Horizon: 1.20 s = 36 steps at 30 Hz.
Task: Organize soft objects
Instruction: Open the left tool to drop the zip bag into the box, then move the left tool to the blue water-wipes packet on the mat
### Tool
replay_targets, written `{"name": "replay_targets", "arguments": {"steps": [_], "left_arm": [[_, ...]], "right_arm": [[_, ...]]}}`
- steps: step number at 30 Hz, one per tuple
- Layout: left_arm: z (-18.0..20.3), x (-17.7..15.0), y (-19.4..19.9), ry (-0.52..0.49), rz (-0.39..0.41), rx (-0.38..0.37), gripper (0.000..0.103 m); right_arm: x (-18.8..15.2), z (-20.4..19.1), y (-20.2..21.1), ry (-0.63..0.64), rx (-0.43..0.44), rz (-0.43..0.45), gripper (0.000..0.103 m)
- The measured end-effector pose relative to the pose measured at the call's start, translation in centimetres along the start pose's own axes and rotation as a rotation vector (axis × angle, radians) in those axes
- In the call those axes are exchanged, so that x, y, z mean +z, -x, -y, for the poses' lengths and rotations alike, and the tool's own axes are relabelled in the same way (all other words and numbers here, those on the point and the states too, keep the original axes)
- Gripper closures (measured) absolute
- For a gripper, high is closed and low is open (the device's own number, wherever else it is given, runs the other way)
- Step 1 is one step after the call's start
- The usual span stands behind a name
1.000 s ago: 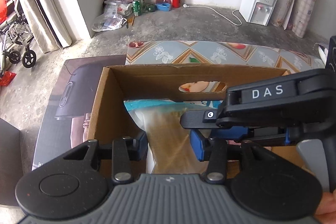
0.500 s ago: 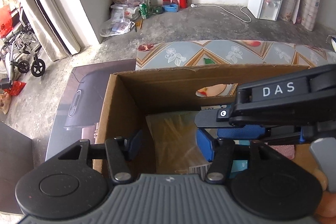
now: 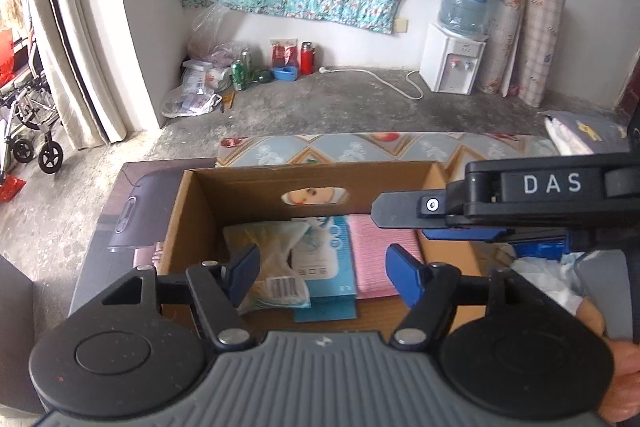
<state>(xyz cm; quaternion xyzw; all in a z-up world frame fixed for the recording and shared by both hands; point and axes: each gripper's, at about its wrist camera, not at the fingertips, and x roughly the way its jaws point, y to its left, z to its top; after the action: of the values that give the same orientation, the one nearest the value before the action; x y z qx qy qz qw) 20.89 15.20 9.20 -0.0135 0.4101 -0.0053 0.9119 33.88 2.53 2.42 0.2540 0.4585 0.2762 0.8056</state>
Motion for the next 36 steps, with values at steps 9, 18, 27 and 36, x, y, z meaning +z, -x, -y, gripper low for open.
{"name": "replay_targets", "arguments": {"steps": [9,18,27,36], "left_arm": [[10.5,-5.5,6.1,-0.055,0.099,-0.224,0.029],[21.3,-11.9,5.2,-0.178,0.139,-0.411,0.03],[28.1,-15.0,2.2,-0.235,0.17,-0.437,0.04],[28.8,-14.1,-1.2,-0.203,0.161,-0.37,0.055]], "right_arm": [[-5.1,6.1,17.6,0.103,-0.167,0.122,0.033],[-10.9,15.0,28.1,0.063,-0.371,0.19,0.033],[-12.7,19.0,29.1,0.066,-0.436,0.16,0.033],[-10.1,19.8,25.3,0.109,-0.419,0.105,0.035]]}}
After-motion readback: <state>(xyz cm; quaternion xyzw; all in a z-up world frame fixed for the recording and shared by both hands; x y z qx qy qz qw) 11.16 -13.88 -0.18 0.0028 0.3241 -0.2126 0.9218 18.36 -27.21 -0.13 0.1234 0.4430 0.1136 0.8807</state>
